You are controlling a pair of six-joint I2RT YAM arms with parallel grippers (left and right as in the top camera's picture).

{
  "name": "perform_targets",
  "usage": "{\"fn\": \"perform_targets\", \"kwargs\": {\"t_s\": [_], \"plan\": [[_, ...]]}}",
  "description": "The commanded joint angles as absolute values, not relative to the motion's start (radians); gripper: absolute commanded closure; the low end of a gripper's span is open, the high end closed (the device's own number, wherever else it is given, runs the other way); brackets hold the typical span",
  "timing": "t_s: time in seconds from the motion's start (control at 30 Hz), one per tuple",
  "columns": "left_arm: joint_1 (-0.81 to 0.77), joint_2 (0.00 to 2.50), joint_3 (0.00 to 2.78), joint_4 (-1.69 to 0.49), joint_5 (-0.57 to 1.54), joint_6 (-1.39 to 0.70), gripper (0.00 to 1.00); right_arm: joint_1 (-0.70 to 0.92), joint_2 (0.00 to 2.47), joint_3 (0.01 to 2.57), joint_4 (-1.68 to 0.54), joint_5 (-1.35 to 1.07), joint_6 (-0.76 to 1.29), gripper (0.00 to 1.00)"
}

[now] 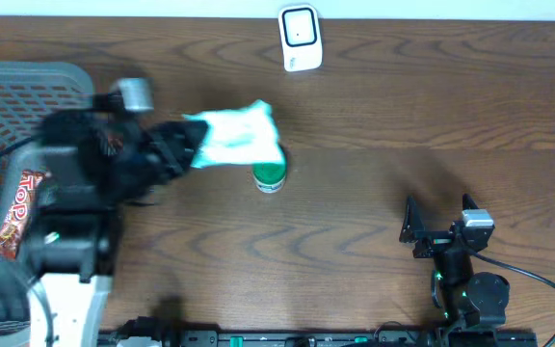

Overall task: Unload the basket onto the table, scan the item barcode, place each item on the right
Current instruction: 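Carry the wipes pack past the scanner and drop it on the table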

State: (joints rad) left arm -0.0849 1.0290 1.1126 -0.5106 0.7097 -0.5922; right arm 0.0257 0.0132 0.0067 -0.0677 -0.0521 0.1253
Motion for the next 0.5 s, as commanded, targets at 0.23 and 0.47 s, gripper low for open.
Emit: {"fn": "perform_targets", "kwargs": {"t_s": [0.23, 0.47], "plan": [[-0.570, 1.365, 1.117, -0.510, 0.242, -0.533, 0.93, 0.032, 0.013, 0.006, -0.072, -0.050, 0.134, 0.01], [-0.620, 1.604, 1.117, -0.514, 0.194, -0.547, 0.93, 0.032, 0.013, 0.006, -0.072, -0.050, 0.134, 0.01]]}}
